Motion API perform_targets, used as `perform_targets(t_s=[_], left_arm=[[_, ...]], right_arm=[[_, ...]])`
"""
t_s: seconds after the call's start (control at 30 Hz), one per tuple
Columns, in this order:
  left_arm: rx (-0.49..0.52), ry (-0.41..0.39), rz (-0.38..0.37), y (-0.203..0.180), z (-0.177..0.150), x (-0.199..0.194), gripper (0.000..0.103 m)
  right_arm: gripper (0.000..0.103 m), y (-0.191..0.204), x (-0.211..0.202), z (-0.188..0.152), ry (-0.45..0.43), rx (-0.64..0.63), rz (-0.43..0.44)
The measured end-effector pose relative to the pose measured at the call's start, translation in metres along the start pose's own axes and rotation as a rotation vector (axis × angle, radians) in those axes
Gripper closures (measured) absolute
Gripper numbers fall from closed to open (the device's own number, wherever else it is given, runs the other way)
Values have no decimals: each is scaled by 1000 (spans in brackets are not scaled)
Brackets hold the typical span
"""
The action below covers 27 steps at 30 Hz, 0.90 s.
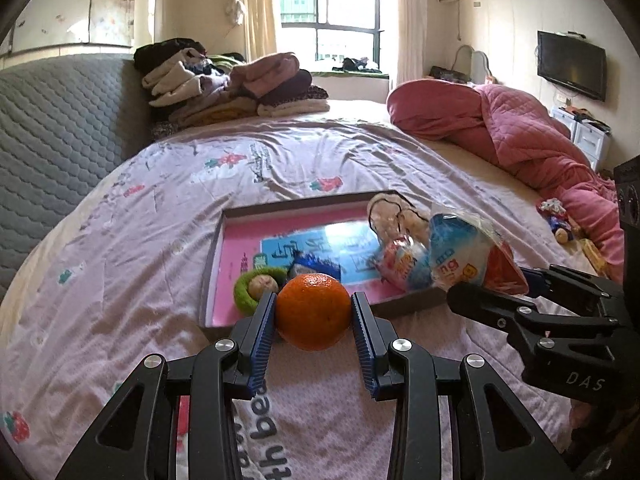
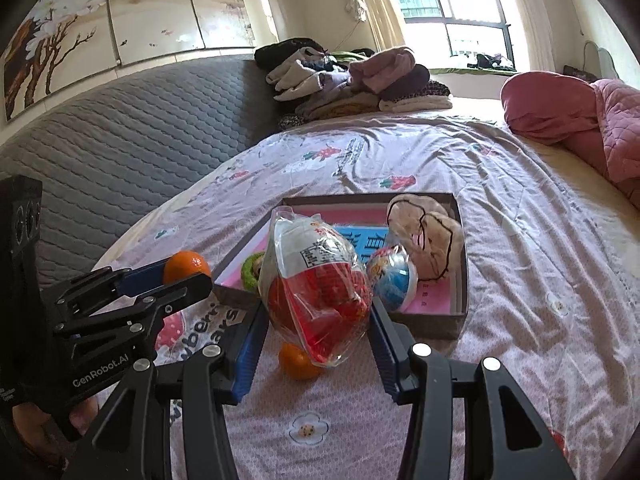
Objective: Organize objects
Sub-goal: 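Carry the mandarin and the candy bag over the pink box with both tools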
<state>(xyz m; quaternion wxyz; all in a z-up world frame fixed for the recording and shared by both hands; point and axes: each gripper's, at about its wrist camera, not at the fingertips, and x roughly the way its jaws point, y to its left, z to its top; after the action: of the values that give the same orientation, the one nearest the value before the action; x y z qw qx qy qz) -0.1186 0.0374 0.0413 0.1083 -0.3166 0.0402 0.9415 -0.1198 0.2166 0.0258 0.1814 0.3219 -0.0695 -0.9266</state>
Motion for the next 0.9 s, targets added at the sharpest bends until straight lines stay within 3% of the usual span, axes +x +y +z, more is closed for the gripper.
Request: perform_targets(t_s=[0.5,0.67,0.9], left_arm=[[-46,-33,25,30,36,10,65],[-32,-58,66,35,47,15,65],[-29,-42,77,43,60,31,65]], right_arm=[[53,3,9,36,-39,-27,-38],[53,2,16,39,-32,-31,-42],[53,3,21,49,-44,-42,-54]])
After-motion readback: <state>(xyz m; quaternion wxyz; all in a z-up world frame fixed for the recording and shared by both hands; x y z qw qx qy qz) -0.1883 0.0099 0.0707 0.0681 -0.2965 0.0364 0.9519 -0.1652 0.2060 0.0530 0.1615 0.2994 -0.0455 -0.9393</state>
